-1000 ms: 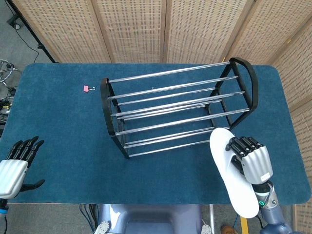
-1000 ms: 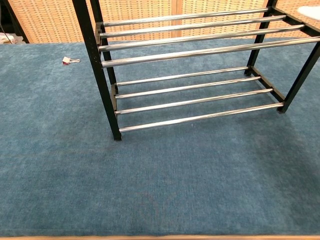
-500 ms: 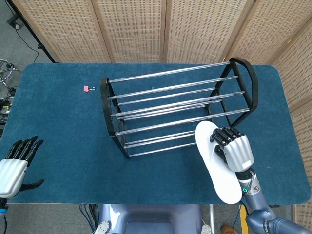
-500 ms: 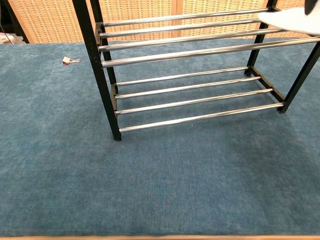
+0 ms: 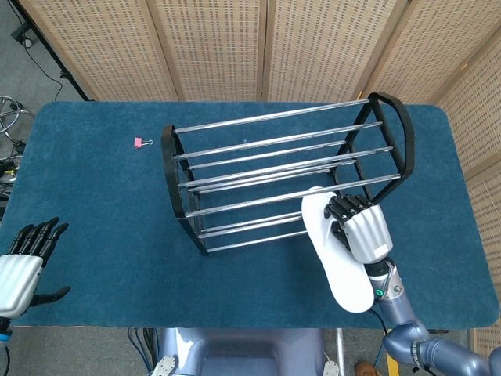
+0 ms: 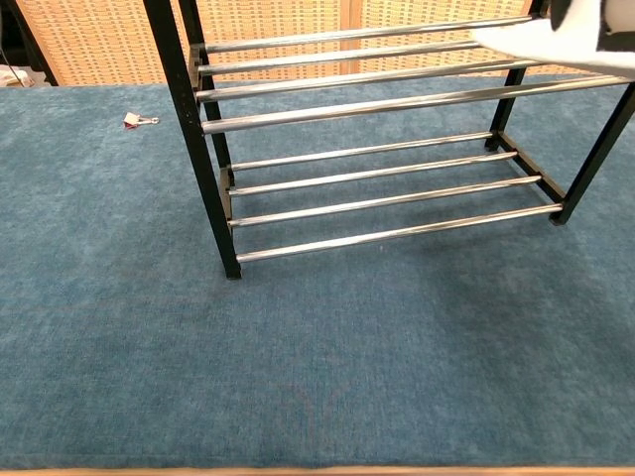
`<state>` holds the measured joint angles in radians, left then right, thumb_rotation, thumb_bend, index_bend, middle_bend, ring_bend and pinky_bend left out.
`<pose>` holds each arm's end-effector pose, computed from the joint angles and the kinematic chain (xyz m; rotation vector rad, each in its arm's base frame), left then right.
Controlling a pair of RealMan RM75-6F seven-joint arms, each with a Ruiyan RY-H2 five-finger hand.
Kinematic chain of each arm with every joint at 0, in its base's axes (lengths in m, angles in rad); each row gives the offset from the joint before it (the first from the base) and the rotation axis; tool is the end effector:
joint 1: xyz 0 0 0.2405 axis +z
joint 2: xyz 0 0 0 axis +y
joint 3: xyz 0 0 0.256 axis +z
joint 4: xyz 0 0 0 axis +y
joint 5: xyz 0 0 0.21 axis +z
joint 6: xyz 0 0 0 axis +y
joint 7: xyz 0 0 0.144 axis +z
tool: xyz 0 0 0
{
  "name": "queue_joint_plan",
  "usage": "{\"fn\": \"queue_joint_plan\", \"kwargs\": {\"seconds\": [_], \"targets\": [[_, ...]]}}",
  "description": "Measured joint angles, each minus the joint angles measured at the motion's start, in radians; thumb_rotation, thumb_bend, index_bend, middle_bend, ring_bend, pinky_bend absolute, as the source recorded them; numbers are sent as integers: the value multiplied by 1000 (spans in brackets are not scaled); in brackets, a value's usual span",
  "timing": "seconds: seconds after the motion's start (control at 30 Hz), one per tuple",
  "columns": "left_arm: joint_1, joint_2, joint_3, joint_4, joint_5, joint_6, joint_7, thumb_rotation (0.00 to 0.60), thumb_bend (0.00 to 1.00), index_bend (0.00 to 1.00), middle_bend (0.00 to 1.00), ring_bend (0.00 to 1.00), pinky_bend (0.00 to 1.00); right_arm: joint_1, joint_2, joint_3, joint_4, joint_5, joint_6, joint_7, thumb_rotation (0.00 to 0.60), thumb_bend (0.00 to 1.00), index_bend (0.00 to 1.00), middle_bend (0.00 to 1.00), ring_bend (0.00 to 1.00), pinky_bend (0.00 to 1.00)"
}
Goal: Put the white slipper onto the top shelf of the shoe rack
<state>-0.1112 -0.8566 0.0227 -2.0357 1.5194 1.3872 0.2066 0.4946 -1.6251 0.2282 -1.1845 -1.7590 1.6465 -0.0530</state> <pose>-0.2441 0.1646 0.1786 -1.5505 -0.9606 -0.8005 -0.1754 -0.3007 0.0665 1.4749 -0.3426 1.5239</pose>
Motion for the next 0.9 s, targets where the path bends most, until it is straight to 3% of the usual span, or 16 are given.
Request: {"fn": "queue_joint_plan", "kwargs": {"seconds": [0.47,0.9], "targets": [[-5,8,-5,4,-13,-6,-16,600,0,0,0,0,0,85,-84,25,148,39,-37,26,600,806,607,582,596,687],[-21,-4,-16,7,-51,-29,2,600,0,0,0,0,0,159,-104,51,219,81,-75,58,600,807,608,582,596,687]]}}
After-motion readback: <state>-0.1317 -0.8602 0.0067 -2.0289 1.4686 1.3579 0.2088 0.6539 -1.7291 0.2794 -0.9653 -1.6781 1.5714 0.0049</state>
